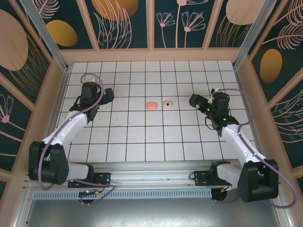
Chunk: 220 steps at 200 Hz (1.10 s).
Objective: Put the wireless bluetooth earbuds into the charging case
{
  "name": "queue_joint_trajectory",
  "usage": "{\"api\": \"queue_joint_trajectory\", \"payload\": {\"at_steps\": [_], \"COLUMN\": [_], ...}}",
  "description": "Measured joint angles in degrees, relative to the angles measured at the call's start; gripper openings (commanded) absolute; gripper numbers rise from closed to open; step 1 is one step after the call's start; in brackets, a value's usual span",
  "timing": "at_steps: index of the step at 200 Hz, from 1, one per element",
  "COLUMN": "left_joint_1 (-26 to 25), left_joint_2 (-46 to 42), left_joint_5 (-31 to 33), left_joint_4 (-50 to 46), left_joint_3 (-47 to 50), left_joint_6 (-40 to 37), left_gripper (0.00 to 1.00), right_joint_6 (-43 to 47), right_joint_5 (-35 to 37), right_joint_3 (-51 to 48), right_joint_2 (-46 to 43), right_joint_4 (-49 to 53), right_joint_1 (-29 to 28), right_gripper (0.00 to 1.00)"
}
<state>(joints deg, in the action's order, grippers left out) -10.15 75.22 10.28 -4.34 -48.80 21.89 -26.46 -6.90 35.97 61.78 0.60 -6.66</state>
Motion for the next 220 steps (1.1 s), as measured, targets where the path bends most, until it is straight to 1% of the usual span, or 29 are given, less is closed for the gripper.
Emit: {"api": "queue_joint_trajectory", "payload": {"at_steps": [24,44,62,88,105,128,162,173,183,189,199,207,220], "left_joint_1": [-0.1,0.5,1.0,2.2,3.7,5.0,5.9,6.1,6.4,6.5,6.8,6.8,7.0], "left_joint_2": [-2.9,-3.0,-3.7,-6.1,-5.9,-2.1,2.3,4.7,9.1,11.0,11.6,12.0,12.2], "left_joint_5": [9.2,14.3,17.1,18.8,18.7,16.9,11.1,10.2,9.9,9.6,9.0,8.4,7.8], "left_joint_4": [7.3,15.6,25.7,39.9,46.4,57.7,64.9,72.0,78.9,79.9,78.5,79.2,78.8], "left_joint_3": [7.1,13.8,22.6,36.0,39.6,39.5,37.2,38.5,40.0,40.4,40.5,40.1,38.6], "left_joint_6": [-4.4,-7.9,-11.1,-13.9,-15.0,-16.8,-18.0,-17.8,-17.7,-17.7,-17.6,-17.6,-17.4], "left_gripper": [0.99,0.99,0.99,0.99,0.99,0.99,0.99,0.99,0.99,0.99,0.99,0.99,0.99], "right_joint_6": [3.5,6.7,9.3,12.7,14.3,16.5,19.0,19.3,19.3,19.3,19.8,20.5,22.0], "right_joint_5": [1.6,2.7,3.3,4.1,4.1,3.4,0.6,0.2,0.0,-0.2,-0.5,-0.5,0.3], "right_joint_3": [-5.5,-9.4,-13.9,-18.5,-19.7,-20.4,-20.3,-20.3,-20.2,-20.1,-19.4,-18.8,-18.6], "right_joint_2": [-2.5,-2.8,-2.8,-0.5,3.5,9.9,15.9,17.1,18.6,19.7,21.6,22.9,24.2], "right_joint_4": [-5.2,-10.7,-16.9,-24.6,-30.1,-37.0,-45.9,-48.5,-51.1,-52.8,-54.0,-54.9,-56.3], "right_joint_1": [5.4,8.9,11.0,12.7,13.4,14.3,14.5,14.5,14.5,14.5,14.3,13.8,11.6], "right_gripper": [0.99,0.99,0.99,0.99,0.99,0.99,0.99,0.99,0.99,0.99,0.99,0.99,0.99]}}
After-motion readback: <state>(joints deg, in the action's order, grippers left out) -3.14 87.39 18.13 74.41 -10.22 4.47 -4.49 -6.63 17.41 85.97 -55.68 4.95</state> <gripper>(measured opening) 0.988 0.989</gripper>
